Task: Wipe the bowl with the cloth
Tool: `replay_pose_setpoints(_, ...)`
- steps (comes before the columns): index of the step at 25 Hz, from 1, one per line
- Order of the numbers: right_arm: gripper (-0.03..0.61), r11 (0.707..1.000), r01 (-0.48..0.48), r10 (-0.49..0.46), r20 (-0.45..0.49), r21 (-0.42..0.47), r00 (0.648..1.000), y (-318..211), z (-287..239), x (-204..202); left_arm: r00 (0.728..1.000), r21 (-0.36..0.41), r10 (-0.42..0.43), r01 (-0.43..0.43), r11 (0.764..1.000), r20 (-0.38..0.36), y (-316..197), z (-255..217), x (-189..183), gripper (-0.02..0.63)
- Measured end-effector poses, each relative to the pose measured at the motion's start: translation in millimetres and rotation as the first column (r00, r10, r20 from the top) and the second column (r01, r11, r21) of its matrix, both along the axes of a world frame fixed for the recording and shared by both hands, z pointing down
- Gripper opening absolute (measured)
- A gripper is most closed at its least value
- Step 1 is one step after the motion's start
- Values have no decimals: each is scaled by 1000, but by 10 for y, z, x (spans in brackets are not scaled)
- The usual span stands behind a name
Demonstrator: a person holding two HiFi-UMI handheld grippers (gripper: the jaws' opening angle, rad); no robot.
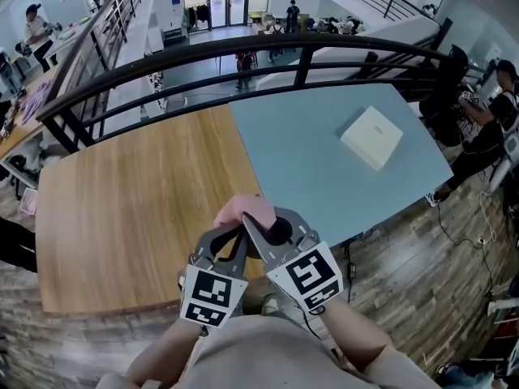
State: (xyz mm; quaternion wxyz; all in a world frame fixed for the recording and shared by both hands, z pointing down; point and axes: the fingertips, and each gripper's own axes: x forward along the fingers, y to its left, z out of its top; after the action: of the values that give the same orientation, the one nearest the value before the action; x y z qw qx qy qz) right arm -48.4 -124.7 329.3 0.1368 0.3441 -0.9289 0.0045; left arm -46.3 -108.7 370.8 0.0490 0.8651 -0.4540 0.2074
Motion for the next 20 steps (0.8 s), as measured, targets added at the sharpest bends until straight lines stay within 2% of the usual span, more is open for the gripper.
replay_pose_setpoints(4,20,1000,-17,17,-39,1,999,-23,18,59,1000,-2,-2,2,1000,-2,2,-14,18,6)
replay_pose_setpoints(13,20,992,-127,126,-47,-14,991,-172,79,456,999,1,-32,32,999,1,-33,-4,-61,6)
replay_pose_setpoints(20,20,986,-162,157,-106,-44,982,-124,300,639,989,-3,-124,125,992,-85,-97,-24,-288,6)
